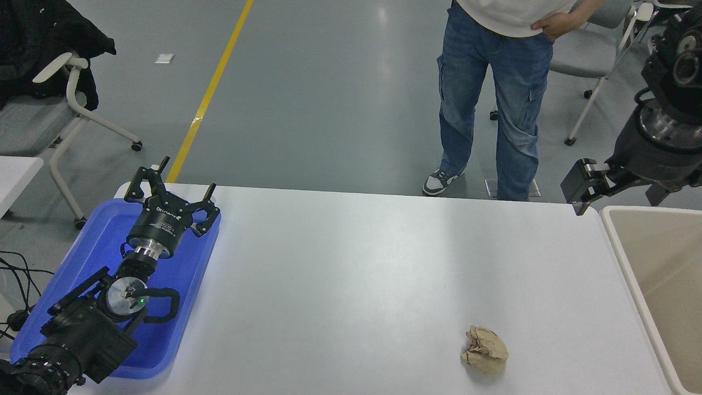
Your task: Pick up paper ball place in dustbin
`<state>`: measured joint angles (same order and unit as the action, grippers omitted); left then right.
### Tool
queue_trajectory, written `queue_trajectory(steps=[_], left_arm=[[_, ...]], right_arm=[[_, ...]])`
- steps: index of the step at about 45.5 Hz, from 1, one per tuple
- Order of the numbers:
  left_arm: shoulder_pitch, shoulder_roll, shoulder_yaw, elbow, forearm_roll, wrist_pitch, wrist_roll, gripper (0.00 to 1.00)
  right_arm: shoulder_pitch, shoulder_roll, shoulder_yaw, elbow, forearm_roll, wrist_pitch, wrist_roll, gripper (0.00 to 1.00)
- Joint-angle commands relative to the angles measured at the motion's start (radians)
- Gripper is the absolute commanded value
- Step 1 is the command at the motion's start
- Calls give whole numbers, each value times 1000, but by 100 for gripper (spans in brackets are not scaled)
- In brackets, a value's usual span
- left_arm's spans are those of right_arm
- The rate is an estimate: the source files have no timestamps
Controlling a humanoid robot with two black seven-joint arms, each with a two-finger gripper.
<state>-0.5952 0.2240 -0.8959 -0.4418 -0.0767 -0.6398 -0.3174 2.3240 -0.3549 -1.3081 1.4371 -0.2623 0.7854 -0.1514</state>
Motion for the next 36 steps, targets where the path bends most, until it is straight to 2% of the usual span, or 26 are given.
queue_trajectory(steps=[1, 36], left_arm=[[2, 0, 0, 0, 0, 0, 0, 100], [0, 0, 0, 0, 0, -1, 0, 100]], right_arm=[[-25, 1, 21, -1, 1, 0, 1, 100], [-270, -9, 141, -21, 0, 0, 3, 100]])
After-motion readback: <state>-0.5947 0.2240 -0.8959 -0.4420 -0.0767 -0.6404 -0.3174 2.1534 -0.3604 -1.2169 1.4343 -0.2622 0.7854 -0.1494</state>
